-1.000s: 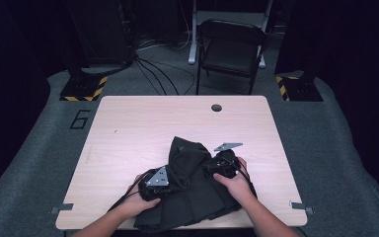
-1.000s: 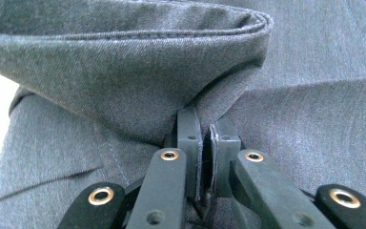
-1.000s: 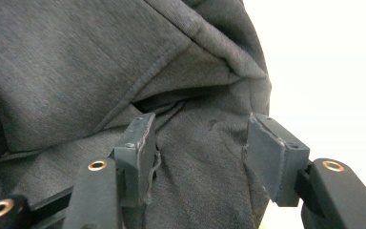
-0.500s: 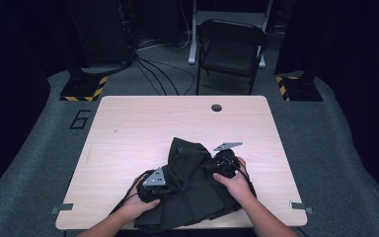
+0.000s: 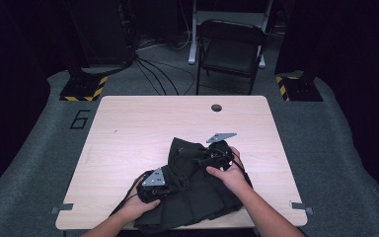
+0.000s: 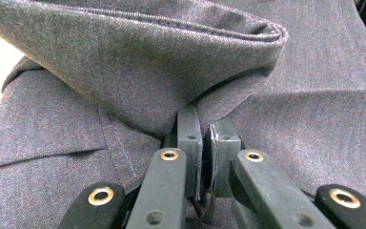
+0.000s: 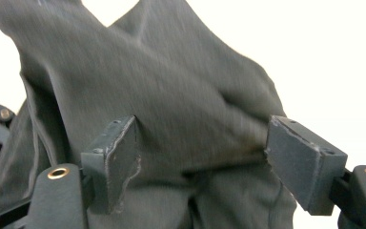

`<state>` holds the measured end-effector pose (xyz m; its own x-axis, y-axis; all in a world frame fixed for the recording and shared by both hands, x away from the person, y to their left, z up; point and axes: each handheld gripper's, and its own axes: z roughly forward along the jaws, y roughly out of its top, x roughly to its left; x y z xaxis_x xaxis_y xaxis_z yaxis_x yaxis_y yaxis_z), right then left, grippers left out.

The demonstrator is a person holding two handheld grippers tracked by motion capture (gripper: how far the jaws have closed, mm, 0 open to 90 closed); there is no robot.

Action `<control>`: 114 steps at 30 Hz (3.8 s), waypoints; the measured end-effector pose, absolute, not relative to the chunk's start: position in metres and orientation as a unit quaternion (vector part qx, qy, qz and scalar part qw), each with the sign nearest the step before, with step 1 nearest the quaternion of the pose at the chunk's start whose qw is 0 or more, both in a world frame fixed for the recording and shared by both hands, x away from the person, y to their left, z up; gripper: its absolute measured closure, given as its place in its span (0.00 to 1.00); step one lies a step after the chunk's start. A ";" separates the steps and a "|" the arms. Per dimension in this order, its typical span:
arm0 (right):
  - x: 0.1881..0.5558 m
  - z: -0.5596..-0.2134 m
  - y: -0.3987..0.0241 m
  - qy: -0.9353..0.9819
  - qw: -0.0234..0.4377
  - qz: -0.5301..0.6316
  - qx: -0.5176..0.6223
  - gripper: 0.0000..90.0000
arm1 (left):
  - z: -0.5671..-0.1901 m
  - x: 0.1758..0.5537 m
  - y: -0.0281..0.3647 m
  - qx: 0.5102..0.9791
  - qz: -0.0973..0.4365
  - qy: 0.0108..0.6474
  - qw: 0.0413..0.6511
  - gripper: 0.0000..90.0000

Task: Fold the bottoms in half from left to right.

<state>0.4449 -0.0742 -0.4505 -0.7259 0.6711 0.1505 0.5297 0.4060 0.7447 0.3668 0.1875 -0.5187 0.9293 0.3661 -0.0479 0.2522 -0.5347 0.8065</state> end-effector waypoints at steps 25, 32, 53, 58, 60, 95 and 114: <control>0.484 -0.436 -0.043 0.860 0.026 0.417 0.295 0.13 | -0.521 0.367 0.188 0.867 0.064 0.181 0.459 0.95; 0.472 -0.438 -0.054 0.866 0.024 0.406 0.291 0.29 | -0.521 0.367 0.189 0.867 0.058 0.183 0.460 0.95; 0.459 -0.459 -0.082 0.850 0.032 0.431 0.301 0.78 | -0.516 0.367 0.189 0.856 0.017 0.208 0.473 0.75; 0.458 -0.460 -0.086 0.844 0.034 0.440 0.304 0.78 | -0.509 0.361 0.189 0.856 0.023 0.213 0.471 0.63; 0.458 -0.461 -0.088 0.843 0.034 0.443 0.303 0.77 | -0.505 0.359 0.191 0.850 0.024 0.221 0.477 0.61; 0.453 -0.463 -0.092 0.832 0.035 0.458 0.310 0.75 | -0.456 0.419 0.179 0.783 0.066 0.357 0.505 0.34; 0.452 -0.464 -0.093 0.830 0.037 0.463 0.308 0.74 | -0.466 0.417 0.177 0.788 0.057 0.371 0.489 0.45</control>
<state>0.4516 -0.0928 -0.4638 -0.8071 0.5466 0.2234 0.4777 0.3820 0.7911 0.4170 0.1774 -0.4665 0.7188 0.6393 -0.2731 0.5288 -0.2478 0.8118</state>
